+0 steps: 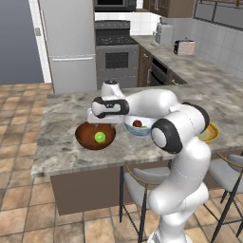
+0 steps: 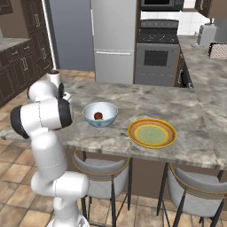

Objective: Take the fruits from the plate on the dining counter and place two fruits in each bowl.

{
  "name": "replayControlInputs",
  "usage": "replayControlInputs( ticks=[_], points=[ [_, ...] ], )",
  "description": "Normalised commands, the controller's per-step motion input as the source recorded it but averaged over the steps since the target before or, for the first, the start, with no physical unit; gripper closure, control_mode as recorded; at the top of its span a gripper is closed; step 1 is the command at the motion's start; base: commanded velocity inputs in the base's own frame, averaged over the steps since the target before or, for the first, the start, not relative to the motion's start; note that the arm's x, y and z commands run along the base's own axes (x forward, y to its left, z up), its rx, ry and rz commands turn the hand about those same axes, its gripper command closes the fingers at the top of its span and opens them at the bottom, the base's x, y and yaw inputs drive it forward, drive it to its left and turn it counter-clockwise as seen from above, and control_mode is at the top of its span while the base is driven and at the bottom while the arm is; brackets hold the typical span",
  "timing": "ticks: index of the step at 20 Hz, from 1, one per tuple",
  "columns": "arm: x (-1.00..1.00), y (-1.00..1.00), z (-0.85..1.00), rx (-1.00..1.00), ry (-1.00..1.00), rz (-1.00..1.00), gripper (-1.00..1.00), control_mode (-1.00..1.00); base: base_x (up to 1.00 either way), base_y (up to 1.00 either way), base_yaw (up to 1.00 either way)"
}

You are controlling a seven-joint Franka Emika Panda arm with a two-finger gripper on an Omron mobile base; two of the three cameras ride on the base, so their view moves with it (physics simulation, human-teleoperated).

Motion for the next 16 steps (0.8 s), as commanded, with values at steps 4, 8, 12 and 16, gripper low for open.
replayControlInputs(
  ticks=[4,8,12,16],
  points=[
    [-0.09,-0.6,0.28,0.0,0.0,0.0,-1.0,-1.0,0.0,0.0,0.0],
    [-0.17,-0.66,0.34,0.0,-0.01,0.0,-1.0,-1.0,0.0,0.0,0.0],
    [-0.21,-0.74,0.36,-0.03,0.0,0.0,-1.0,-1.0,0.0,0.0,0.0],
    [-0.36,-0.74,0.39,-0.03,0.0,0.0,-1.0,-1.0,0.0,0.0,0.0]
  ],
)
